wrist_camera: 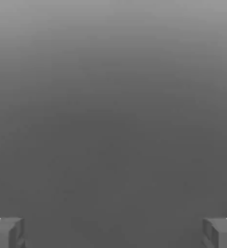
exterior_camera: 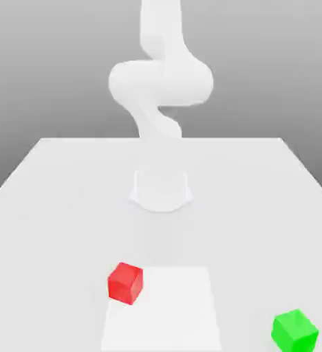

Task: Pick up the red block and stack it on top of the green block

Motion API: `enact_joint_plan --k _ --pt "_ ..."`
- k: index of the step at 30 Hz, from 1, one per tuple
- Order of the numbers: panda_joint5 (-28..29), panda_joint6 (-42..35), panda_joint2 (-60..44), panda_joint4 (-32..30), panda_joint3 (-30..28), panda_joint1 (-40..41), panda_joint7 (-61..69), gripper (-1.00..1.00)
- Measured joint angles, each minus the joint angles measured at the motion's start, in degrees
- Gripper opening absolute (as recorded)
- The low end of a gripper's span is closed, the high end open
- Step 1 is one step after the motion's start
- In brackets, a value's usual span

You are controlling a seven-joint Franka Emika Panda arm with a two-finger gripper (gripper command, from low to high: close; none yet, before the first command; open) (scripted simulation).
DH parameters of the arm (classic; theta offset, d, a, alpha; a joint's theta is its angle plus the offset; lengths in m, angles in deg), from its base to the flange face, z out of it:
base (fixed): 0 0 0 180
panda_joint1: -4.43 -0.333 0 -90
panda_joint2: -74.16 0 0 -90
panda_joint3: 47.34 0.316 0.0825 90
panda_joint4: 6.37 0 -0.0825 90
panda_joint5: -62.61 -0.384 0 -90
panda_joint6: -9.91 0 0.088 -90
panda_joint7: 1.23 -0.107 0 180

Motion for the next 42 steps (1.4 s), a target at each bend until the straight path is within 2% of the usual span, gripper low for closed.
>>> enact_joint_plan --k 18,25,26,33,39,42 --pt "0.1 23.5 -38.4 -23.4 -2.0 6.8 -10.8 0.0" --pt "-1.3 35.2 -52.9 -23.4 -1.1 7.7 -10.5 0.0" --pt "-1.3 36.5 -54.5 -23.2 -0.9 8.0 -10.6 -1.0" --pt "-1.2 36.7 -54.7 -23.2 -0.8 8.0 -10.6 -1.0" --pt "-0.1 27.3 -43.6 -24.8 -1.1 8.1 -11.4 -1.0" --pt "0.6 23.3 -43.5 -21.0 1.5 4.3 -8.8 -1.0"
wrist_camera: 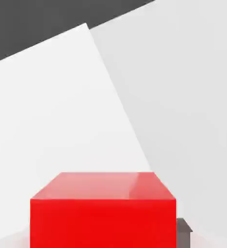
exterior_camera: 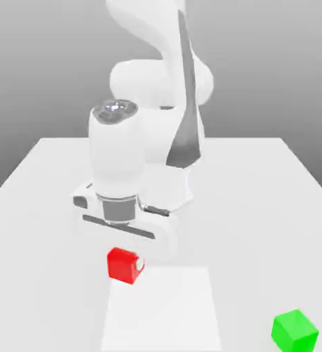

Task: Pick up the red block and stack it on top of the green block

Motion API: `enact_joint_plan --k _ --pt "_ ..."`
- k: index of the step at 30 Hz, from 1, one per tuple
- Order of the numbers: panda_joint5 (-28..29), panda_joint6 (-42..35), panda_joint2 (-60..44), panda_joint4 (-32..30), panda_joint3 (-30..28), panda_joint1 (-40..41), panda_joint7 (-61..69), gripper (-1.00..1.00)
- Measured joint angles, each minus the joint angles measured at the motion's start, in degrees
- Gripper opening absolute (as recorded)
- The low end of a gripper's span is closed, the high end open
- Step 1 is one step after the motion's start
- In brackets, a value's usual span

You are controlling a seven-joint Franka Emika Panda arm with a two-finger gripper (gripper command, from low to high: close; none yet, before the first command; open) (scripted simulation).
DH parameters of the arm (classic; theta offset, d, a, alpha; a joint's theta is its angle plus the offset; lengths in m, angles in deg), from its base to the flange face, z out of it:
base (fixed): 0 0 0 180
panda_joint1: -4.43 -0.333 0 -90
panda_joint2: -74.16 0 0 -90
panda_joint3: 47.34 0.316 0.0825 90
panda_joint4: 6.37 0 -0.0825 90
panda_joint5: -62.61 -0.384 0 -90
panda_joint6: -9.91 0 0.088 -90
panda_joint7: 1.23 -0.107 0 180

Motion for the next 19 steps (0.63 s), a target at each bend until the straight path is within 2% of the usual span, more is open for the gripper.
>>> enact_joint_plan --k 11,15,16,19 --pt "5.1 -11.6 -11.0 22.0 12.6 -14.0 13.5 -1.0" --pt "9.0 -6.2 -18.6 24.0 11.5 -16.5 12.0 -1.0" --pt "9.6 -5.3 -19.7 24.1 11.1 -16.9 11.6 1.0" --pt "9.6 -5.3 -19.7 24.1 11.1 -16.9 11.6 1.0"
